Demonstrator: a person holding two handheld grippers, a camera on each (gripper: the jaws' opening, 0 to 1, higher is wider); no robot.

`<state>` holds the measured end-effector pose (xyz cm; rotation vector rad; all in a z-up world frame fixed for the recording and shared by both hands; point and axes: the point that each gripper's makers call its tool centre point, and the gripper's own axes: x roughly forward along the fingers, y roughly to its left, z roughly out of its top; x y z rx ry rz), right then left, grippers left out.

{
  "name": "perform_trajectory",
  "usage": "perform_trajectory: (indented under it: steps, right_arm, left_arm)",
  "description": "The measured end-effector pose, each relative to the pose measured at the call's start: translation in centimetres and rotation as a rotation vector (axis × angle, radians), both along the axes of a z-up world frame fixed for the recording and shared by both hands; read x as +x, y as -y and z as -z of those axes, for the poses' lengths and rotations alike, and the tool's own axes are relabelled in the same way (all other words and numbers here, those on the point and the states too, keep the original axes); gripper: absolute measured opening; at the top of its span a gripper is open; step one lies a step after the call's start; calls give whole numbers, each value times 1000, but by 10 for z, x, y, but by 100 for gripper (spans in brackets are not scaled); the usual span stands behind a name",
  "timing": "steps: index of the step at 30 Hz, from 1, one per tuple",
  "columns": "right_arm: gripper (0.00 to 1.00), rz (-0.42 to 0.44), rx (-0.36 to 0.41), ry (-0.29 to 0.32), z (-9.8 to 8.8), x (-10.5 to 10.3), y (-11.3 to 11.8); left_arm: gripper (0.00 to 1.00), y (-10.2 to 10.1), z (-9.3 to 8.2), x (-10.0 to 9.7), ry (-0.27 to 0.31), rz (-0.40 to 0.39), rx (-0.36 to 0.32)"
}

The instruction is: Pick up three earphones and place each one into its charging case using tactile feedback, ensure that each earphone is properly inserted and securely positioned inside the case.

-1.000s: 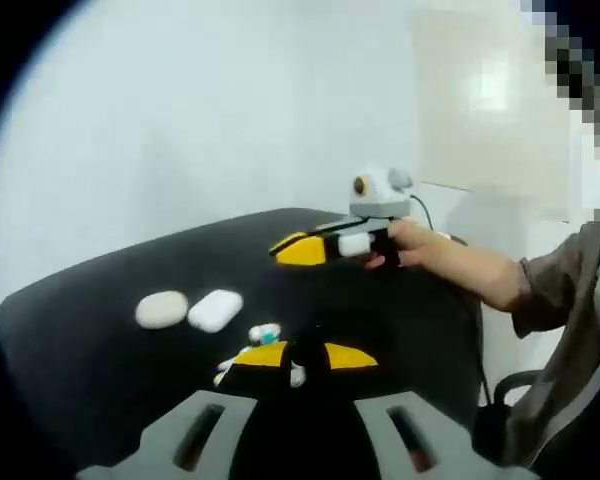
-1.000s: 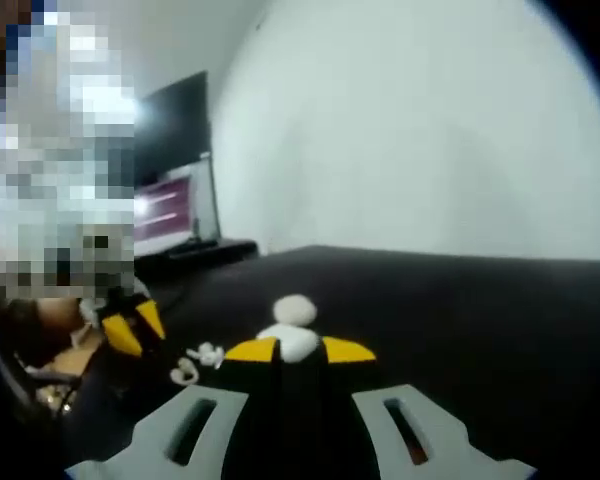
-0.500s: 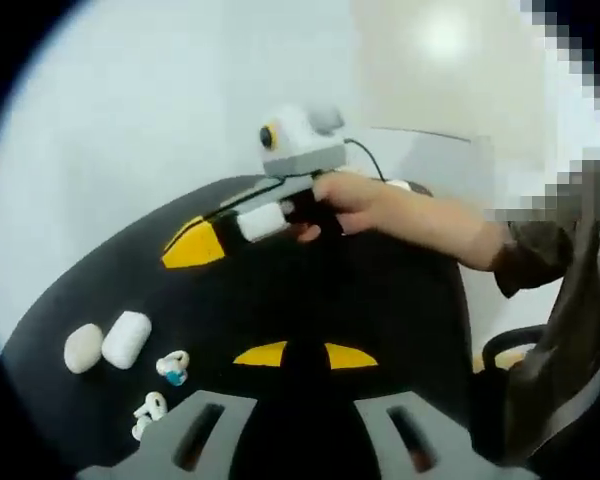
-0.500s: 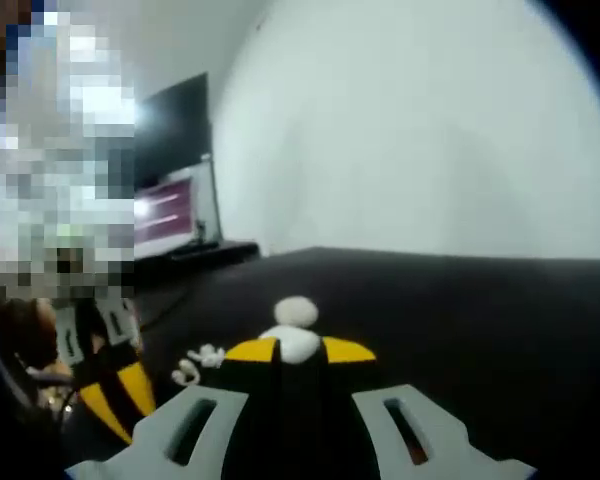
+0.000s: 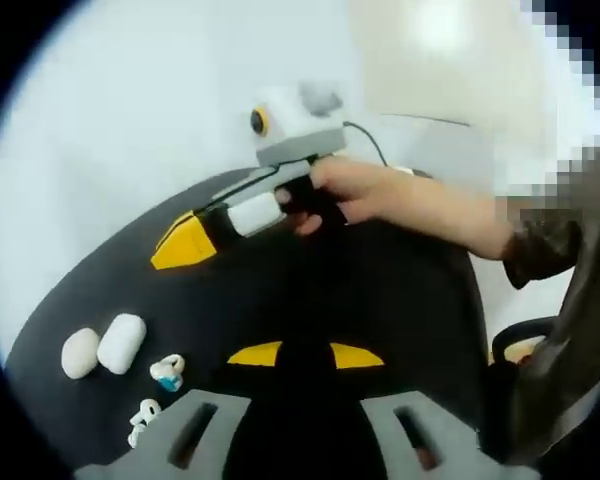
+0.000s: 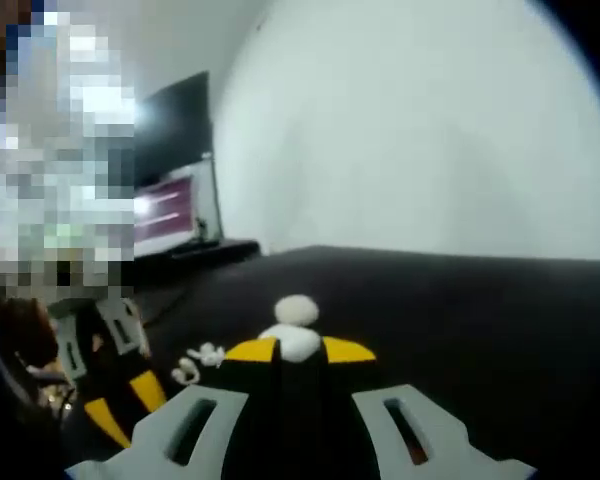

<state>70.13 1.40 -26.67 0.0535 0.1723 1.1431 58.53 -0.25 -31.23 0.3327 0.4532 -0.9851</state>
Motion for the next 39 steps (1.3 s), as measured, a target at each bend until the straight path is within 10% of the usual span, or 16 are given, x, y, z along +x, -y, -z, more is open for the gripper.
perform_trajectory:
  steps: [9, 15, 22, 30, 39]
  right_arm:
    - [17, -1, -6, -1, 1, 0, -3]
    - [17, 3, -18, 3, 2, 2, -2]
    - [17, 2, -27, 2, 5, 1, -3]
    - [17, 11, -20, 3, 3, 2, 1]
    - [17, 3, -23, 1, 4, 1, -2]
  left_arm:
    - [19, -99, -53, 38, 87, -241, -182]
    - [19, -154, -44, 57, 3, -356, -296]
    - [24, -147, -7, 57, 59, -251, -93]
    - [23, -117, 11, 64, -13, -191, -26]
    - [14, -115, 12, 63, -34, -222, -106]
